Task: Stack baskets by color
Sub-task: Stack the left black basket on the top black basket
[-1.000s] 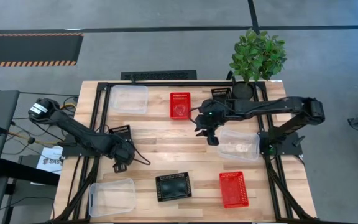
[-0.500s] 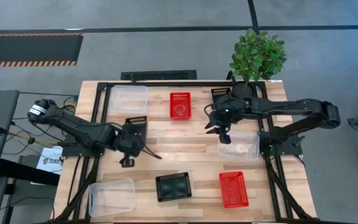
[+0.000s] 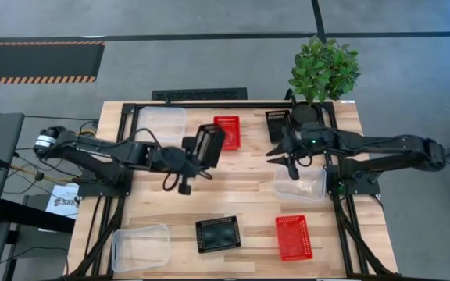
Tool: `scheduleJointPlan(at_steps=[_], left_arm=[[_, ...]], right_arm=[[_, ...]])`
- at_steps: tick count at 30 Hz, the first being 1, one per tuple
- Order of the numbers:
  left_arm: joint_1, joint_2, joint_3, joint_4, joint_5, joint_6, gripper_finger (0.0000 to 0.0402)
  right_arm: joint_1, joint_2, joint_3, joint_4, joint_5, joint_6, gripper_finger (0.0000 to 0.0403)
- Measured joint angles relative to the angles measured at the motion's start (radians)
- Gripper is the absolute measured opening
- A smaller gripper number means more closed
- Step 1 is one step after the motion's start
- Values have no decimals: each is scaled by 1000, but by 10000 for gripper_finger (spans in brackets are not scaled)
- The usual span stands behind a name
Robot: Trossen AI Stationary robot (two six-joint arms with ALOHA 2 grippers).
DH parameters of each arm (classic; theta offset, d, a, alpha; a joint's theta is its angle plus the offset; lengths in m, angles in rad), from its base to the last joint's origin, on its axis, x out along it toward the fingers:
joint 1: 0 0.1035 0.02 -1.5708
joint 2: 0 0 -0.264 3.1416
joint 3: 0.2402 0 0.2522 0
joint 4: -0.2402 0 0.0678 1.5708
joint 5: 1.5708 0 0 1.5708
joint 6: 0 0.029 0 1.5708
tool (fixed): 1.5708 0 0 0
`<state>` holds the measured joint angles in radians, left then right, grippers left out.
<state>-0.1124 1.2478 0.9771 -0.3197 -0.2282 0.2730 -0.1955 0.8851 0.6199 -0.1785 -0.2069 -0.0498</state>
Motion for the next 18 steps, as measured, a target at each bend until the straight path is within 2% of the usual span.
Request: scheduleJointPlan(at_steps=[6, 14, 18], left_arm=[[92, 94, 1, 257, 148, -9, 0], [165, 367, 5, 683, 148, -217, 0], [191, 496, 90, 732, 153, -259, 0]], right_arm=[[-8, -17, -22, -14, 11, 34, 127], [5, -16, -22, -22, 11, 43, 127], [3, -27, -22, -51, 11, 42, 127]])
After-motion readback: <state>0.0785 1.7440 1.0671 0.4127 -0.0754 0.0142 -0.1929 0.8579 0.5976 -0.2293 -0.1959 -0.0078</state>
